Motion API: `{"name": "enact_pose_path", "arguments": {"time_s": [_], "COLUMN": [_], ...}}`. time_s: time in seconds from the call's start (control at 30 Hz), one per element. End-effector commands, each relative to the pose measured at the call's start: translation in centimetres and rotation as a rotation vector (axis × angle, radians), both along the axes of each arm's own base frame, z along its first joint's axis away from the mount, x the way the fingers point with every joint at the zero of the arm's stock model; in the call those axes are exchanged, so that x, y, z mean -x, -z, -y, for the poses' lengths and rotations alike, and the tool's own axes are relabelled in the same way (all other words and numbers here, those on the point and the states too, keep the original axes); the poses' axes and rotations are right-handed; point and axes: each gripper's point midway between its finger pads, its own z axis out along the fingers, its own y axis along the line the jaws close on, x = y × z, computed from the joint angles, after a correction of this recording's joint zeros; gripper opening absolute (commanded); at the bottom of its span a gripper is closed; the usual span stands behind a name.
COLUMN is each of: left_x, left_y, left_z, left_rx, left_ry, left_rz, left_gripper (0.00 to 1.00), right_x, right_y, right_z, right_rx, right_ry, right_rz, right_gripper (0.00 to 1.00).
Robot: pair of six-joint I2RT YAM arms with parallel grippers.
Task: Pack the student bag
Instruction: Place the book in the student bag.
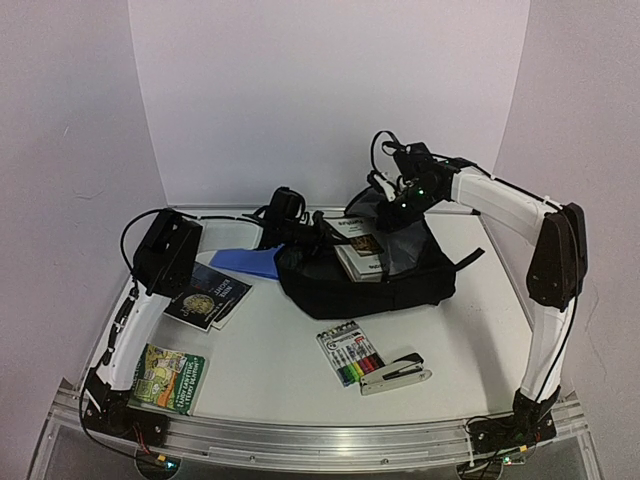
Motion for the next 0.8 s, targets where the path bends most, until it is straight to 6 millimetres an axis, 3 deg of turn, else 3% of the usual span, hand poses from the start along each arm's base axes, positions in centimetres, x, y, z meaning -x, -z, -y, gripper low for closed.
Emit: {"name": "enact_pose_path", "arguments": {"time_s": [0.0, 0.2, 0.43, 0.6, 0.63, 0.77], "left_x": [-1.0, -0.8, 2.1, 0.6, 0.2, -0.4], "left_y": [-2.5, -2.7, -2.4, -1.0, -0.9, -1.4], "left_z": [1.9, 3.5, 2.2, 3.4, 3.7, 3.3], "left_rx": [0.054, 0.086, 0.058, 0.065, 0.068, 0.045], "left_ry": [0.008, 0.062, 0.090, 0.069, 0.067, 0.043], "left_rz": [0.074, 0.098, 0.098, 0.083, 0.084, 0.083], "left_gripper": [0.16, 0.15, 0.19, 0.22, 0.24, 0.55], "right_x": [-0.1, -0.2, -0.3, 1.3, 1.4, 0.6], "right_y": [-4.1, -3.5, -3.6, -4.7, -4.5, -2.9], "right_z": [-2.3, -3.1, -4.2, -5.8, -5.9, -5.1], "right_rx": [-0.126, -0.127, -0.169, -0.309, -0.313, -0.279], "right_ry": [-0.064, -0.112, -0.146, -0.160, -0.161, -0.125], "right_rz": [0.057, 0.051, 0.036, -0.052, -0.060, -0.071], "right_gripper": [0.00, 0.00, 0.00, 0.00, 0.00, 0.00]}}
